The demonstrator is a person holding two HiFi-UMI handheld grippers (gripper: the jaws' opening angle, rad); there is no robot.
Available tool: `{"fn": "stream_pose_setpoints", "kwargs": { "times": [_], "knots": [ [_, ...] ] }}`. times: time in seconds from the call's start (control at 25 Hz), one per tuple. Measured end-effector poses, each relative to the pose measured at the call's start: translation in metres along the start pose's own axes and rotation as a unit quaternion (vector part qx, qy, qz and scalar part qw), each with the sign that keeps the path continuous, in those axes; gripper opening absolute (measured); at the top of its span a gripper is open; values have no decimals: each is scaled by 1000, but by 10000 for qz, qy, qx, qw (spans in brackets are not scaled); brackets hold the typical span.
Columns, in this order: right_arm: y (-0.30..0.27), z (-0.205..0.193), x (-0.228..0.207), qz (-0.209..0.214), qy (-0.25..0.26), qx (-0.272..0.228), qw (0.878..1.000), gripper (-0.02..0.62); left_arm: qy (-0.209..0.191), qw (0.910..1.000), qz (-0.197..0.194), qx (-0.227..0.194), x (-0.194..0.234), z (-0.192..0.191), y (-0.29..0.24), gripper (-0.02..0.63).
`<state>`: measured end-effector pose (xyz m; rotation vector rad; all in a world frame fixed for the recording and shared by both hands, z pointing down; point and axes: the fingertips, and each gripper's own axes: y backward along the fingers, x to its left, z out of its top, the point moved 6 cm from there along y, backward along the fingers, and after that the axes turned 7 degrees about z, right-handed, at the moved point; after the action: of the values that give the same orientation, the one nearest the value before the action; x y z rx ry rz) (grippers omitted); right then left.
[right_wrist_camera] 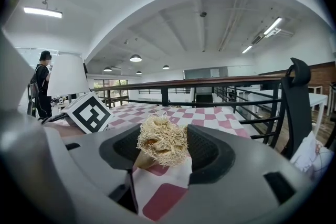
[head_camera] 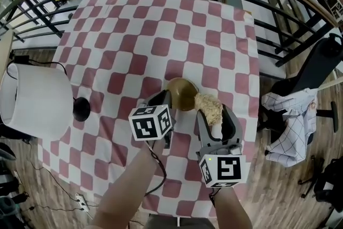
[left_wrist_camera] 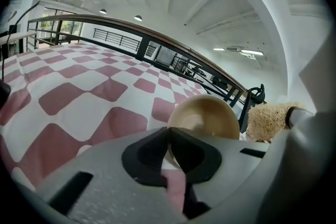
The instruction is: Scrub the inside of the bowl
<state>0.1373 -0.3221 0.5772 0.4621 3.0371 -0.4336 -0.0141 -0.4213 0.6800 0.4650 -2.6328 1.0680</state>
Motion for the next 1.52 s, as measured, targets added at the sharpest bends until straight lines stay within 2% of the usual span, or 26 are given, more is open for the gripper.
{"fn": "stream_pose_setpoints", "kwargs": {
  "times": [0.28,0.44,0.64,0.84,1.16,1.32,1.52],
  "knots": [
    [10,-3,-1,4,40,27,10000,252,-262,9995,-150,-104,-8,5,14,21],
    [21,4,2,24,82,-29,10000,252,-595,9977,-166,-280,-16,12,31,15],
    [46,33,13,151,219,-195,9995,252,-640,9965,-333,-419,-25,21,72,15],
    [82,79,29,360,352,-494,9975,252,-548,9941,-479,-810,-41,43,141,15],
    [152,167,73,832,761,-1226,9860,252,-917,9778,-677,-1756,-81,94,267,15],
    [195,203,95,1014,871,-1603,9780,252,-768,9694,-1047,-2083,-102,103,335,14],
    [250,229,119,1248,1019,-1939,9677,252,-1134,9587,-984,-2414,-116,100,399,14]
  ]
}}
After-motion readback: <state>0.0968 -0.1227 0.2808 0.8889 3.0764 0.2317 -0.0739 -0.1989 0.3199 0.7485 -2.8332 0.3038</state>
